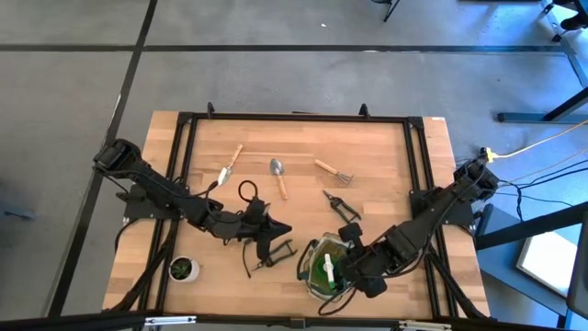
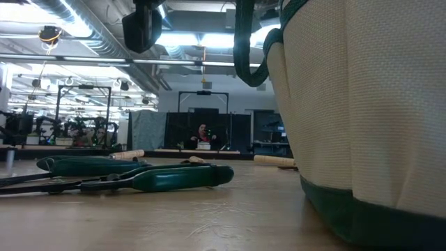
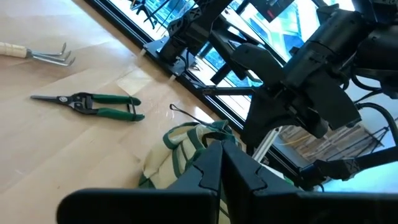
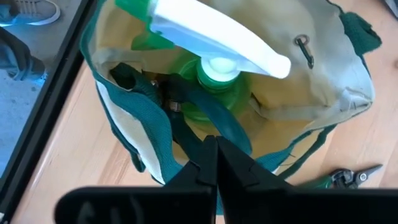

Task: Pick & Place Garden tools in Gardening bag
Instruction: Put the green shear scissors into the gardening bag

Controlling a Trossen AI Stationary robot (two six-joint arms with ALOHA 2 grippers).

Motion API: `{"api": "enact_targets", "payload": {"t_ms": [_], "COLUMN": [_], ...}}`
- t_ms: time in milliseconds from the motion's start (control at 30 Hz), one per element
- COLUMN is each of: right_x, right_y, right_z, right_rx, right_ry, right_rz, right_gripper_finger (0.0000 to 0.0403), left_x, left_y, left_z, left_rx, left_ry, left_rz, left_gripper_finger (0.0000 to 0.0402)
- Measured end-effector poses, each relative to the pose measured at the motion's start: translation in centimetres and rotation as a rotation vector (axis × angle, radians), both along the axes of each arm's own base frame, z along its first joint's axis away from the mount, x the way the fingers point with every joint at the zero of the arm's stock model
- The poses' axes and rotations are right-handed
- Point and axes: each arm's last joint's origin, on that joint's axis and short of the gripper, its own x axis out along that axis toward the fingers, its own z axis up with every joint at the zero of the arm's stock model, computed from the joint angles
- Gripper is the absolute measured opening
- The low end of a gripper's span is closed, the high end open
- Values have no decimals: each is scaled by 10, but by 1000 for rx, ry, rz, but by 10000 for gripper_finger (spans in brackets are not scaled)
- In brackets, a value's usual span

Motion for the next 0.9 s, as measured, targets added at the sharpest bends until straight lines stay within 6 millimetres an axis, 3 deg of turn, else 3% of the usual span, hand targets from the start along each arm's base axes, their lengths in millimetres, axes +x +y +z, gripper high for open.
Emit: {"api": "enact_targets", "payload": {"t_ms": [533,900], "right_x": [9,16], "right_y": [6,-2], "right_z": [-23,-22], "right_rx": [-63,-183], "right_ry": [45,-69], "right_rz": [-5,-92], "right_gripper_finger": [1,1], "left_x": [-1,-1], "left_y": [-1,-1], "left_z": [0,0], "left_rx": [2,3], "left_ry": [-2,-3], "left_rz": [8,20], "left_gripper_finger": [4,1]}}
